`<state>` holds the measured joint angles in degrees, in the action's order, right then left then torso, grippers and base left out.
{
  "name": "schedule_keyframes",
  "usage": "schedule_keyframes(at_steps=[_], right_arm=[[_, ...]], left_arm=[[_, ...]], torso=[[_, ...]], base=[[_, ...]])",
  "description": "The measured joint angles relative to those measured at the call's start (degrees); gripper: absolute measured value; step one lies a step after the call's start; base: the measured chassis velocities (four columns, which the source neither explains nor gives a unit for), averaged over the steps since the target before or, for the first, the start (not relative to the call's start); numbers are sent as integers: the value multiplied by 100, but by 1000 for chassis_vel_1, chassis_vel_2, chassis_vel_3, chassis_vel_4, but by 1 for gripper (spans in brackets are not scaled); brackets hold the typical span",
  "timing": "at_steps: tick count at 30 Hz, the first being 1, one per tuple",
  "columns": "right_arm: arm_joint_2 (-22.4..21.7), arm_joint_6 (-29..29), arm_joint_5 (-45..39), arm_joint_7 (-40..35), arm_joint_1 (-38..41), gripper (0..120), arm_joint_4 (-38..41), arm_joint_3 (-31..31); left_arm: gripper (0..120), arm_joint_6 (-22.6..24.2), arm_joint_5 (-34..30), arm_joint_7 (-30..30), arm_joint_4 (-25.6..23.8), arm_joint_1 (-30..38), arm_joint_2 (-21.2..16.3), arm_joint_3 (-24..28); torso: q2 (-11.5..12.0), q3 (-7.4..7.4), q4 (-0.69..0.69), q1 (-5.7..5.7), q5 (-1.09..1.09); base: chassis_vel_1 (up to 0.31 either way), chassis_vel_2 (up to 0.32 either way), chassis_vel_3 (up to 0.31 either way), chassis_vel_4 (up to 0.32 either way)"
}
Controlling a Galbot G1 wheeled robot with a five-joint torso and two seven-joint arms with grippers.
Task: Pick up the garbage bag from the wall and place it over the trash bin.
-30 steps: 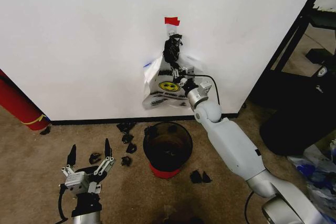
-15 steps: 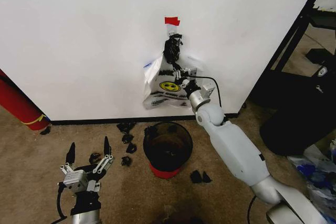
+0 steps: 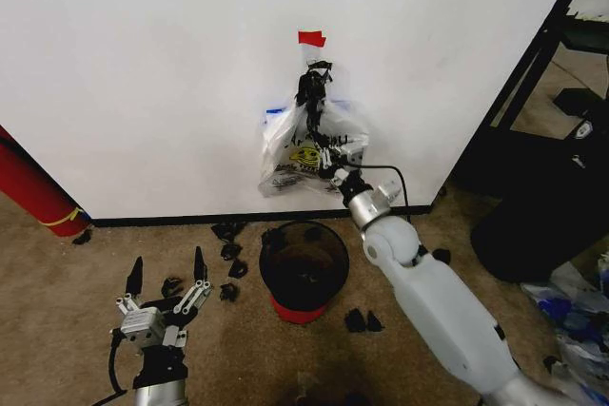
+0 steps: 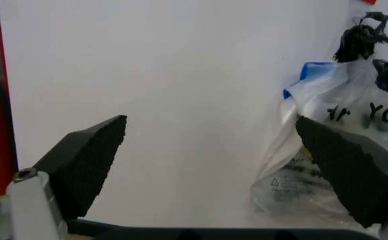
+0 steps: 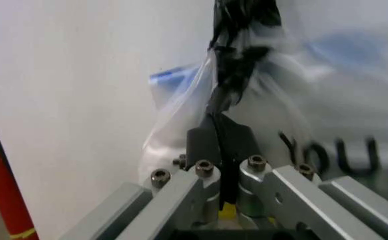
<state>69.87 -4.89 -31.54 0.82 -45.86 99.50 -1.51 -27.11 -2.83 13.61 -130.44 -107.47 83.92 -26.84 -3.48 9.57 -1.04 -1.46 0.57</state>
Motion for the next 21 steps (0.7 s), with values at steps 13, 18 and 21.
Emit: schedule_keyframes(at_steps=[13, 18, 21], right_arm=[[-42, -25, 211, 80, -969, 0, 627, -374], [-29, -45, 351, 139, -1344, 0, 953, -487], [-29, -55, 398, 159, -1430, 0, 1029, -517]], left_arm=[[100, 61, -6, 0, 29, 103, -139, 125], [100, 65, -39, 1, 40, 122, -214, 128], [100, 67, -47, 1, 42, 131, -234, 134]], torso=[[0, 0, 0, 0, 0], [0, 0, 0, 0, 0], [0, 0, 1, 0, 0]], base=[[0, 0, 0, 0], [0, 0, 0, 0], [0, 0, 0, 0]])
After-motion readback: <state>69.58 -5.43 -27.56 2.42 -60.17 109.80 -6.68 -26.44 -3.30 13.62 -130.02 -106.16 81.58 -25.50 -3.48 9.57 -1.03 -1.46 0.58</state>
